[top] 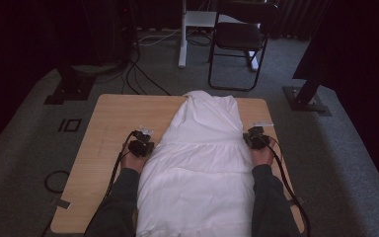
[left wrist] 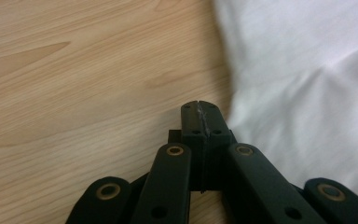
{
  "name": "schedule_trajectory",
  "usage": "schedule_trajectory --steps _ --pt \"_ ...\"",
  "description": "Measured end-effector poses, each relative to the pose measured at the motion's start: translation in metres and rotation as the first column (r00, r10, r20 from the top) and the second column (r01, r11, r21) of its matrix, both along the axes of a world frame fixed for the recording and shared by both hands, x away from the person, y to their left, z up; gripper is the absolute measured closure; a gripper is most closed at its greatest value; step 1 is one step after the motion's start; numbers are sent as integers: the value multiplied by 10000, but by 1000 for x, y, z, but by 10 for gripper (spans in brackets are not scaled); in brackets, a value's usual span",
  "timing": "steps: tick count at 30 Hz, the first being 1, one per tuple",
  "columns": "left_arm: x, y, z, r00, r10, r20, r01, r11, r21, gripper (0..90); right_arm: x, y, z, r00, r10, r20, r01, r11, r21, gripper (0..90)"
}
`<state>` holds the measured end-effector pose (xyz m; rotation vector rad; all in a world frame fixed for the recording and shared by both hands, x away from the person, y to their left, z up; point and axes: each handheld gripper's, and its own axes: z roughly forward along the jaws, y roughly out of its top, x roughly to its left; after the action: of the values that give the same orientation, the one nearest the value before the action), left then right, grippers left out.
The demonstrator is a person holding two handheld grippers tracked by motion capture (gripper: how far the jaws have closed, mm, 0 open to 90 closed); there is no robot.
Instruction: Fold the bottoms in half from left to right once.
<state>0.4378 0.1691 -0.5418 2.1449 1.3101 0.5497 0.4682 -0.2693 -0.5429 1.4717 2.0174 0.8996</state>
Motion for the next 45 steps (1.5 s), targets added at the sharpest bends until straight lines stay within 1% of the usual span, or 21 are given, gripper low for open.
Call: schedule_trajectory --steps 3,4,7,12,15,17,18,19,21,22,23,25,27,33,36,37,38,42,43,44,45 --pt "0 1 2 9999 98 131 -96 9999 -119 900 1 -3 -11 9994 -41 -353 51 9996 277 887" --pt "0 0 5 9993 -55 370 76 9983 -573 839 -1 -2 -13 9995 -28 -300 38 9994 333 887" --pt "1 -4 8 9984 -123 544 167 9966 -805 672 0 1 -12 9994 40 -339 -37 9999 93 886" --pt "6 -24 13 9951 -569 807 670 9894 -1291 516 -1 0 -13 9996 22 -298 -17 9998 178 883" --pt "9 -30 14 9953 -579 779 672 9901 -1233 454 -1 0 -13 9995 21 -310 -14 9997 241 882" --pt "14 -37 13 9959 -606 672 665 9937 -906 446 -1 0 -13 9995 43 -310 -35 9997 236 881" --pt "18 -43 9 9975 -517 472 536 9978 -384 446 -1 0 -13 9995 45 -301 -38 9997 233 881" --pt "20 -45 8 9980 -508 389 519 9982 -285 468 -1 0 -13 9996 49 -289 -42 9997 225 881" --pt "21 -46 6 9983 -505 281 511 9985 -181 645 -1 0 -13 9996 44 -275 -38 9997 228 881" --pt "22 -46 3 9980 -636 -61 634 9976 -274 820 -2 -1 -14 9997 68 -248 -61 9996 266 881" --pt "22 -46 3 9980 -636 -61 634 9976 -274 874 -2 0 -14 9997 77 -237 -70 9995 307 881" --pt "21 -43 2 9981 -601 -120 596 9974 -399 892 -2 0 -14 9996 122 -243 -114 9994 322 881" --pt "18 -40 4 9974 -718 -67 716 9973 -189 894 -5 1 -13 9992 267 -307 -258 9992 309 880" --pt "-7 -15 12 9970 -687 344 701 9967 -419 895 -22 4 -11 9969 524 -587 -511 9984 229 880" --pt "-33 -8 15 9953 -714 651 747 9960 -490 894 -47 10 -12 9954 744 -605 -736 9972 155 884" --pt "-33 -8 15 9953 -714 651 747 9960 -490 894 -47 10 -12 9954 744 -605 -736 9972 155 884" --pt "-47 -7 13 9951 -687 717 725 9960 -514 894 -61 12 -12 9945 835 -639 -830 9965 107 885" --pt "-77 -1 10 9948 -731 705 775 9950 -624 894 -89 12 -12 9915 1056 -760 -1040 9943 251 885" --pt "-77 -1 10 9948 -731 705 775 9950 -624 893 -96 11 -13 9907 1104 -790 -1085 9937 286 885" --pt "-91 2 9 9946 -755 706 804 9943 -701 893 -104 11 -13 9899 1159 -811 -1133 9929 367 885" --pt "-91 2 9 9946 -755 706 804 9943 -701 893 -104 11 -13 9899 1159 -811 -1133 9929 367 885"
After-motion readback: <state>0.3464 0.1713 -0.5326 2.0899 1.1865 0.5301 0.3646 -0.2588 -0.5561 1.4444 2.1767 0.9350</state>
